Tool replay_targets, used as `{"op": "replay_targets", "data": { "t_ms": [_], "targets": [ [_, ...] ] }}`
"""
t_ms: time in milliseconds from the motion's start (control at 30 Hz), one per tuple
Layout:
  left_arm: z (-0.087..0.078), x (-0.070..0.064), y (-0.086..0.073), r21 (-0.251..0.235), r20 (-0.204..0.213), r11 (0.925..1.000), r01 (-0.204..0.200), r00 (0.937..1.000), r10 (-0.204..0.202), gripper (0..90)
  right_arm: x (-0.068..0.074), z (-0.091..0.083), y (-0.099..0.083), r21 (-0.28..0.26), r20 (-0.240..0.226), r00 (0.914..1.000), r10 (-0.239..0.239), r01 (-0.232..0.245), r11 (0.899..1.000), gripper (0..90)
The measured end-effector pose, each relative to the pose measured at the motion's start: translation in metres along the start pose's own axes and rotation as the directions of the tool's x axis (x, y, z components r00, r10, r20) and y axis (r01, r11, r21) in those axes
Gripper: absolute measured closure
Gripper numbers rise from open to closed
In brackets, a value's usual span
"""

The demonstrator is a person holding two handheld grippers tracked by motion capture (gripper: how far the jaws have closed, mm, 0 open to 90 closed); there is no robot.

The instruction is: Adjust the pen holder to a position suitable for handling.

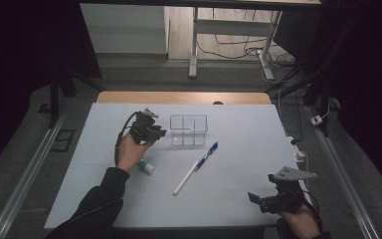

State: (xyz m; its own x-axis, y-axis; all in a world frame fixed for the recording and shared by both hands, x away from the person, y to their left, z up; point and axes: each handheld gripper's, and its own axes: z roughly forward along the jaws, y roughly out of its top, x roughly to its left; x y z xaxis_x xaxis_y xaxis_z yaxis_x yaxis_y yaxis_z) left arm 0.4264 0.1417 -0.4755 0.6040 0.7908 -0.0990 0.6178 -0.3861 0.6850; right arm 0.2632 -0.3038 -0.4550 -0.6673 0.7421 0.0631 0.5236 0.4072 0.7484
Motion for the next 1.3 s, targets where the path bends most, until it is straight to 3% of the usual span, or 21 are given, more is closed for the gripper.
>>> {"op": "replay_targets", "data": {
  "t_ms": [533,733,833,1000,1133,1300],
  "targets": [
    [-0.049,-0.019,-0.03,-0.04,0.07,0.9984,-0.041,0.9966,0.043,32.9,0.0,-0.001,0.0,0.003,0.004,1.0,-0.001,0.001,1.0,0.0],
    [-0.068,-0.026,-0.044,-0.079,0.119,0.9966,-0.025,0.9923,0.034,24.2,0.0,-0.001,0.0,0.001,0.005,1.0,0.0,0.0,1.0,0.0],
    [-0.078,-0.031,-0.052,-0.085,0.112,0.9958,-0.036,0.9926,0.045,19.9,0.0,0.0,0.0,0.009,0.007,1.0,-0.003,0.003,1.0,0.0],
    [-0.092,-0.037,-0.066,-0.104,0.138,0.9944,-0.017,0.9899,0.031,16.0,0.001,0.001,0.002,0.026,0.009,1.0,-0.003,0.003,1.0,0.0],
    [-0.1,-0.043,-0.075,-0.113,0.143,0.9935,-0.009,0.9894,0.026,11.3,-0.001,0.002,0.003,0.026,0.004,0.9998,0.021,-0.021,0.999,0.0],
    [-0.108,-0.05,-0.087,-0.119,0.144,0.9929,0.0,0.9895,0.017,5.7,-0.001,0.004,0.007,0.021,0.007,0.9998,0.019,-0.019,1.0,0.0]
  ]
}}
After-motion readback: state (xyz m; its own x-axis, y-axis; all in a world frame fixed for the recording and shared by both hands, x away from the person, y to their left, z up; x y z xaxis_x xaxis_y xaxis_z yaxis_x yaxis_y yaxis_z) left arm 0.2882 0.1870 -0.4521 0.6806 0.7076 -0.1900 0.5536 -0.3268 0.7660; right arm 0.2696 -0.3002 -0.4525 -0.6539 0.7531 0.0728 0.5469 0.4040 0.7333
